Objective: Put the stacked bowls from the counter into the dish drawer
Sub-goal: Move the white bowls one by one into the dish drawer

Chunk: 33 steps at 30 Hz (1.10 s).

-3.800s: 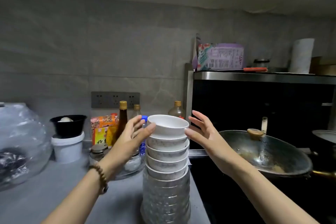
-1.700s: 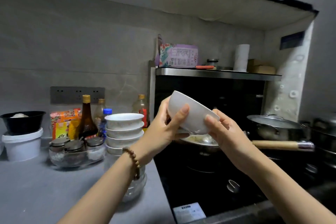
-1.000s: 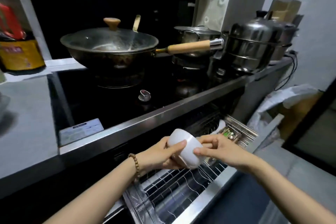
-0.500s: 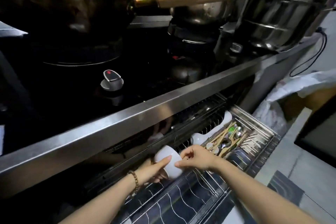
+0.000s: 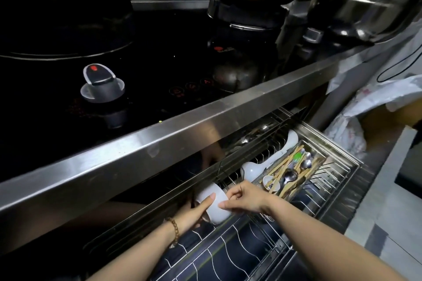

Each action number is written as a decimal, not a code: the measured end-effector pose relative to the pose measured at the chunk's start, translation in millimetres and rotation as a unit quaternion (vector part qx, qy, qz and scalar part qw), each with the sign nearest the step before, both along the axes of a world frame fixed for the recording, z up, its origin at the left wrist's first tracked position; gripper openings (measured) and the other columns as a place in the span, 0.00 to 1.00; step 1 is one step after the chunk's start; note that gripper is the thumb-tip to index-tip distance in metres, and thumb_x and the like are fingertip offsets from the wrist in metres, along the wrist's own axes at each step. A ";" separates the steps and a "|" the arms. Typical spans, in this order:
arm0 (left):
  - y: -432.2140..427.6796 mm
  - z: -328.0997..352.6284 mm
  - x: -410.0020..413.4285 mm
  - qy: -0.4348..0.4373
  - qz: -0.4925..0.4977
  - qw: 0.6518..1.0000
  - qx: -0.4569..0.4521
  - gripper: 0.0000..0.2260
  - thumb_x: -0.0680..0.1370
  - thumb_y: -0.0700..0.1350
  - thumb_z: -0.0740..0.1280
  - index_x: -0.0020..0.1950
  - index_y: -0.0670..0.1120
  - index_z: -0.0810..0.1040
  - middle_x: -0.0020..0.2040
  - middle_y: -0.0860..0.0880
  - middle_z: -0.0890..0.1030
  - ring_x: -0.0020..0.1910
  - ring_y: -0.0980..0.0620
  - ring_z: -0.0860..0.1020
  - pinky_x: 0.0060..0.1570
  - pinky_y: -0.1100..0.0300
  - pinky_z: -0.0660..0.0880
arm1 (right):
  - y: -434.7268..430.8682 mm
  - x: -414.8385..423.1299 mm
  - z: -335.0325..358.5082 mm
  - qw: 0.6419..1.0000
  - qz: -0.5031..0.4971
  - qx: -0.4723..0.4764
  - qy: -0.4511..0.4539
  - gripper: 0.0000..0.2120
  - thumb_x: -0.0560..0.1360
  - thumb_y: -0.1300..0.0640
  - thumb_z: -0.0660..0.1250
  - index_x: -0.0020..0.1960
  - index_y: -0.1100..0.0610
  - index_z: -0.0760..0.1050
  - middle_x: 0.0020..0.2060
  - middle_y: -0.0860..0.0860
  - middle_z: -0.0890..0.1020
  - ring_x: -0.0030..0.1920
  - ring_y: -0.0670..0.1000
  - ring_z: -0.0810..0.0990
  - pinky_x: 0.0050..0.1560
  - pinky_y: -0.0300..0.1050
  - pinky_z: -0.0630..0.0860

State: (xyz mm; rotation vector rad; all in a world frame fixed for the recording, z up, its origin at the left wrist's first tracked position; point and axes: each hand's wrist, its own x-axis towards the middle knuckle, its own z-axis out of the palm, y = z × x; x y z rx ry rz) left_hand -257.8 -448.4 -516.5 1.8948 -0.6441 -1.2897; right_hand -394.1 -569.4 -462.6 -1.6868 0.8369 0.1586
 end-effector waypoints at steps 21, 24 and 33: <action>24.0 56.9 -7.0 -0.116 0.017 0.993 0.007 0.19 0.76 0.61 0.59 0.37 0.48 0.75 0.35 0.51 0.77 0.43 0.49 0.78 0.34 0.65 0.68 | 16.3 -23.5 52.1 0.990 -0.074 -0.102 0.060 0.25 0.75 0.51 0.68 0.67 0.61 0.69 0.61 0.56 0.76 0.61 0.54 0.76 0.67 0.48 0.71; 39.5 85.5 -14.5 -0.087 0.013 0.995 -0.038 0.23 0.76 0.58 0.62 0.64 0.44 0.72 0.59 0.48 0.77 0.62 0.50 0.73 0.51 0.68 0.63 | 35.5 -44.9 84.0 0.986 -0.084 -0.139 0.031 0.26 0.77 0.48 0.64 0.71 0.57 0.66 0.68 0.54 0.72 0.66 0.51 0.71 0.68 0.45 0.67; 86.6 195.0 -43.2 -0.115 -0.079 0.973 -0.185 0.26 0.76 0.55 0.64 0.70 0.46 0.66 0.66 0.49 0.74 0.54 0.61 0.74 0.54 0.71 0.67 | 100.8 -100.8 191.6 0.961 -0.187 -0.183 -0.092 0.27 0.75 0.42 0.65 0.72 0.45 0.64 0.71 0.46 0.66 0.70 0.49 0.67 0.71 0.51 0.66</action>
